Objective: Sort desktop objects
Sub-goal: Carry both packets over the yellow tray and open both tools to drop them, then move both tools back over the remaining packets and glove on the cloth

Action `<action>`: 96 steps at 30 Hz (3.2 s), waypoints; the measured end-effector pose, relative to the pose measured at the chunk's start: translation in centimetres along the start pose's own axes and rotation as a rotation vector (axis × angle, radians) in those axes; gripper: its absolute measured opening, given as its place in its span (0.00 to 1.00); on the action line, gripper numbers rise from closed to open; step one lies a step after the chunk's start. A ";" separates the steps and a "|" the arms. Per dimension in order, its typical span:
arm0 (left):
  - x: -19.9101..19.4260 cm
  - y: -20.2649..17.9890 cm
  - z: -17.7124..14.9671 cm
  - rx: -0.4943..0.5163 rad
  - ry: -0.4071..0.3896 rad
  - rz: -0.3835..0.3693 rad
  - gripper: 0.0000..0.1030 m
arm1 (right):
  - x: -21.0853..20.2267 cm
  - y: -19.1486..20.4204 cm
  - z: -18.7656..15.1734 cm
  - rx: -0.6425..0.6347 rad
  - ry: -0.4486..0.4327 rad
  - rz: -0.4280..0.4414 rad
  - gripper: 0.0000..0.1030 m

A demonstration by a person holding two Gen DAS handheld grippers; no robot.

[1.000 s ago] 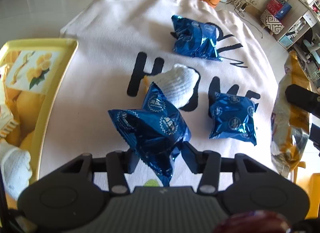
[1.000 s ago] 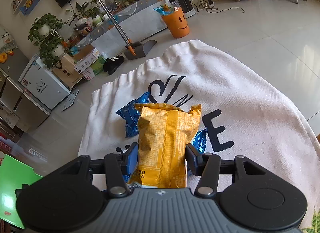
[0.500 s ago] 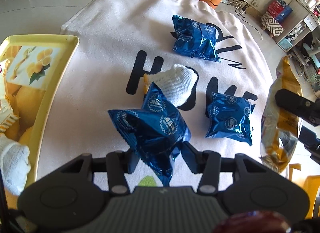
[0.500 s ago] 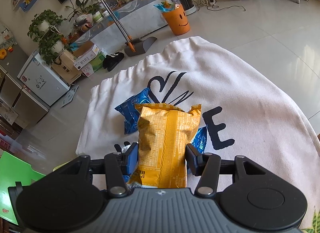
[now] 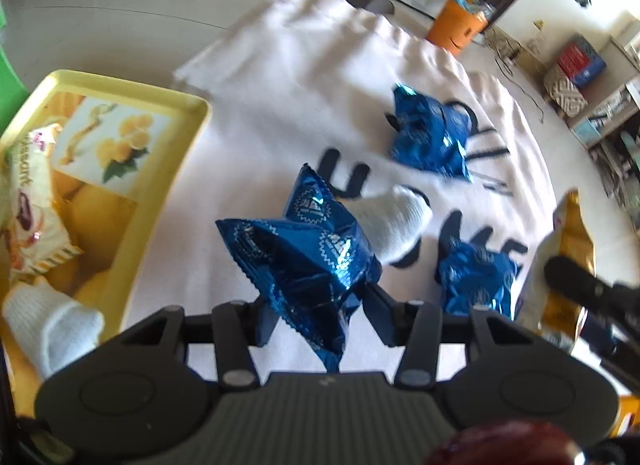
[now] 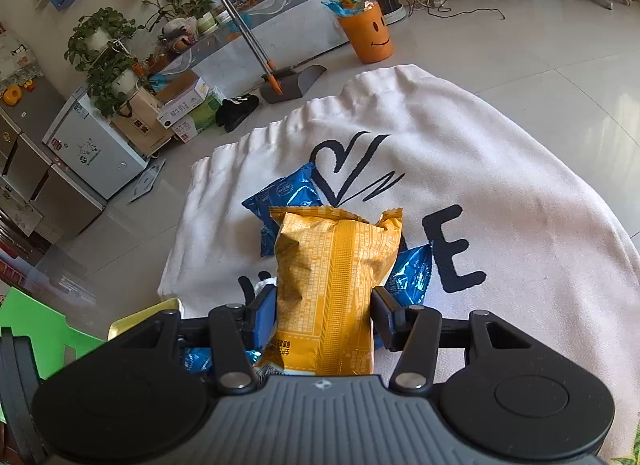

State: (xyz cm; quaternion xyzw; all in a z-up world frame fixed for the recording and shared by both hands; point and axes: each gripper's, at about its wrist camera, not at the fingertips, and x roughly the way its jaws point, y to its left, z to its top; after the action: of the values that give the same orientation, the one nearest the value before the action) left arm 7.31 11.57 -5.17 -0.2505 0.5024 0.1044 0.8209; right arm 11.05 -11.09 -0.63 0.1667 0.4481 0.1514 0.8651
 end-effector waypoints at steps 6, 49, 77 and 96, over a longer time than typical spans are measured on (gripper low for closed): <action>-1.9 3.8 2.5 -0.134 -0.061 0.037 0.44 | 0.6 1.2 -0.6 -0.032 0.034 0.036 0.50; -9.7 15.5 10.8 -0.213 -0.177 -0.035 0.99 | 10.3 20.5 -15.7 -0.391 0.481 0.541 0.51; -10.8 10.9 9.3 -0.108 -0.234 -0.074 0.99 | 7.0 15.8 -9.4 -0.197 0.307 0.217 0.83; -6.9 2.8 5.7 0.054 -0.135 -0.121 0.99 | 1.1 6.5 -3.0 0.022 0.164 -0.056 0.83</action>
State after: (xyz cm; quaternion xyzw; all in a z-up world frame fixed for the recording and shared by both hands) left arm 7.28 17.47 2.10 -0.2506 0.4327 0.0578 0.8641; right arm 8.40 -4.32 -0.29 0.1507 0.5238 0.1353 0.8274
